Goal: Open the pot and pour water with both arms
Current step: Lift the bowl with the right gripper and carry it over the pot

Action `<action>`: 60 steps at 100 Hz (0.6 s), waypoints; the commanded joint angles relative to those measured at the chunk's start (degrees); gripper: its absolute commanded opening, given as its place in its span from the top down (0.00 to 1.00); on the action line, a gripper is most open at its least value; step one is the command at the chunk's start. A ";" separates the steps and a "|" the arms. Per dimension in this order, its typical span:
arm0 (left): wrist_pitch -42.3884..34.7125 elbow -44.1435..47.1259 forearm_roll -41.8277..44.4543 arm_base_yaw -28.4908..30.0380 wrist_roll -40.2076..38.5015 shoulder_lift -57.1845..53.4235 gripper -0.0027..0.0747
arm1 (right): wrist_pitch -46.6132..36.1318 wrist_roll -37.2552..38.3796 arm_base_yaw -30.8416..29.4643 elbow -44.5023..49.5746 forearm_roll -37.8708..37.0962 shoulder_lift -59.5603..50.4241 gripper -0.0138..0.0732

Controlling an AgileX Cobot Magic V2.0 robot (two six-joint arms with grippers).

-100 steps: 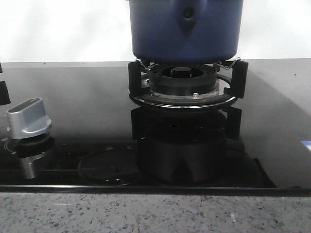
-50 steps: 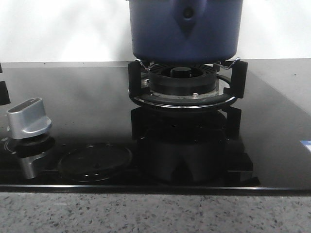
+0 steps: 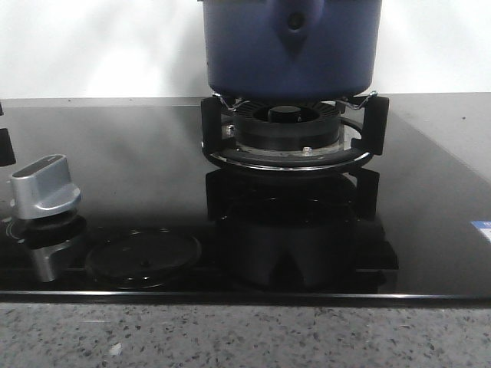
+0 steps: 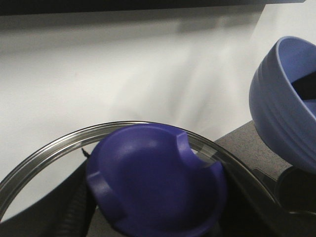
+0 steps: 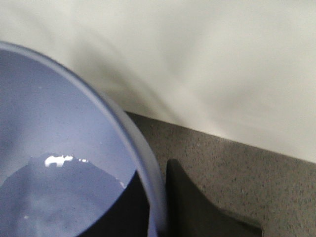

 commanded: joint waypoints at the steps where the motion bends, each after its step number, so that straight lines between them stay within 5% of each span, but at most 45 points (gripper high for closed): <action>1: 0.29 -2.45 -5.07 0.14 -0.56 -3.62 0.69 | -6.59 -1.50 0.16 -1.48 0.70 -3.79 0.91; 24: 1.05 -2.45 -5.07 0.14 -0.56 -3.62 0.69 | -11.90 -2.07 0.20 2.00 0.70 -6.16 0.91; 60: 1.28 -2.45 -5.07 0.14 -0.56 -3.62 0.69 | -36.35 -2.07 0.20 27.33 0.70 -17.28 0.91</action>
